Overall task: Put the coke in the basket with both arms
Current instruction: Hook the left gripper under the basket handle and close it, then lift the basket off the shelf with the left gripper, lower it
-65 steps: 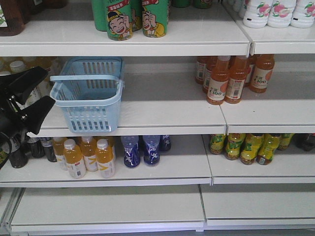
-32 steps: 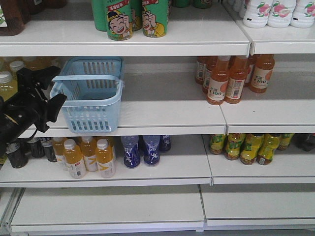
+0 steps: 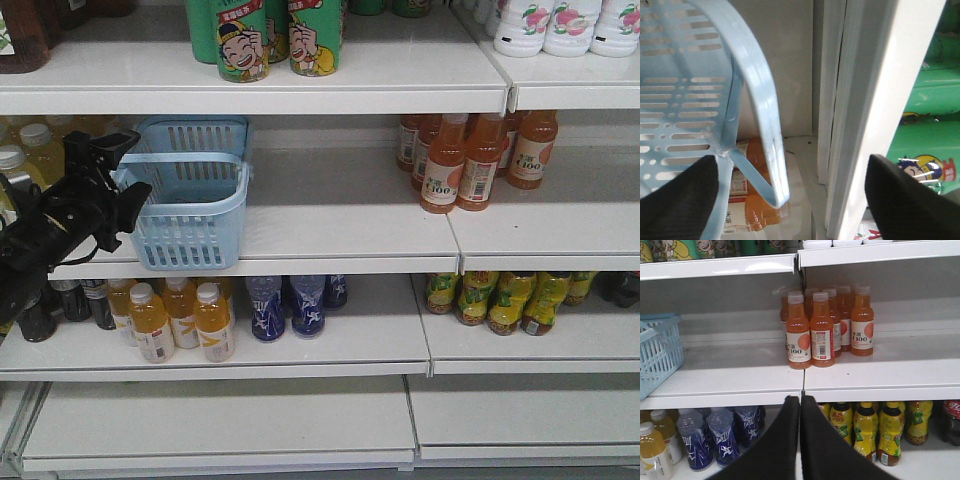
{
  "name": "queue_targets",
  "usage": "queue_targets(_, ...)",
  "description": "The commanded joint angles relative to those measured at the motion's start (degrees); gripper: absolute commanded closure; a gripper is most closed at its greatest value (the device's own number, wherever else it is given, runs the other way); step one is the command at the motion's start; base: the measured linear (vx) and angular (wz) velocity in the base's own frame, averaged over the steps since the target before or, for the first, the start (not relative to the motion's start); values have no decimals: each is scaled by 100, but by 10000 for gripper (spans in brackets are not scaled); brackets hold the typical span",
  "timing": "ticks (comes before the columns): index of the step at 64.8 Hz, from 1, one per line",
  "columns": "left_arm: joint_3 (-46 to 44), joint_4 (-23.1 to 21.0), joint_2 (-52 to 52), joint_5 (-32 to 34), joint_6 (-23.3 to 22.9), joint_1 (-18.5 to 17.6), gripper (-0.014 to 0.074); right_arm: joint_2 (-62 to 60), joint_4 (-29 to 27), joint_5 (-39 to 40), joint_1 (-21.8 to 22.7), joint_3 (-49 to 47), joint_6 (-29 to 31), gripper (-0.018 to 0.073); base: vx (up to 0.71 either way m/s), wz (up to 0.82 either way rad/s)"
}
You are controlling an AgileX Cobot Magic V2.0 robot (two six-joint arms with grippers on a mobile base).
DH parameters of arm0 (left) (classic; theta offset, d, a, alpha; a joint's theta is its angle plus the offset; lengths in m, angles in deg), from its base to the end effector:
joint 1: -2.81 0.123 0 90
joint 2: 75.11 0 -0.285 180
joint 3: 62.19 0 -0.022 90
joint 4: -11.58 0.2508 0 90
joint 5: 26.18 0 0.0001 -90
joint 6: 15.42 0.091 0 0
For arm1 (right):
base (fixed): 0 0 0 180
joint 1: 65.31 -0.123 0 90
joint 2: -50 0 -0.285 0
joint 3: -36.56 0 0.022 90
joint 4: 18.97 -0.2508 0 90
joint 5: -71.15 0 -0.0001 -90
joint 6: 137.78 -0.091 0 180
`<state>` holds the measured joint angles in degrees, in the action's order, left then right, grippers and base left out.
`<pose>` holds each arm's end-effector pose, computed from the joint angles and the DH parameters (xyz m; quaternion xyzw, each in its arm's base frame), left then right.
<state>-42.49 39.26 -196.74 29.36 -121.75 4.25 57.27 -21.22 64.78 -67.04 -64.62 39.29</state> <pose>0.4082 -0.0246 0.1848 -0.3944 0.5807 -0.5853 0.4058 0.0569 0.0021 0.1941 0.0201 0.7218 0.0432 0.6904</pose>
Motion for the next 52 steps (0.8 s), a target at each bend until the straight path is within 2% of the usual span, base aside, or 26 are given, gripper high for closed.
queue_targets(1, -283, -148, 206, 141, -43, -23, 17, -104, 60, 442, -7, 87, 6, 564, 0, 0)
queue_targets(21, -932, -149, -115, -252, -60, -61, 17, -104, 60, 442, -7, 87, 6, 564, 0, 0)
queue_targets(33, -1348, -149, -350, -246, -140, -74, 34, -104, 60, 442, -7, 87, 6, 564, 0, 0)
queue_targets(38, -1433, -149, -422, -270, -336, -74, 69, -104, 60, 442, -7, 87, 6, 564, 0, 0)
queue_targets(44, -1448, -151, -464, -246, -358, -74, 128, -104, 60, 442, -7, 87, 6, 564, 0, 0)
queue_targets(52, -1441, -150, -464, -307, -348, -74, 267, -104, 60, 442, -7, 87, 6, 564, 0, 0)
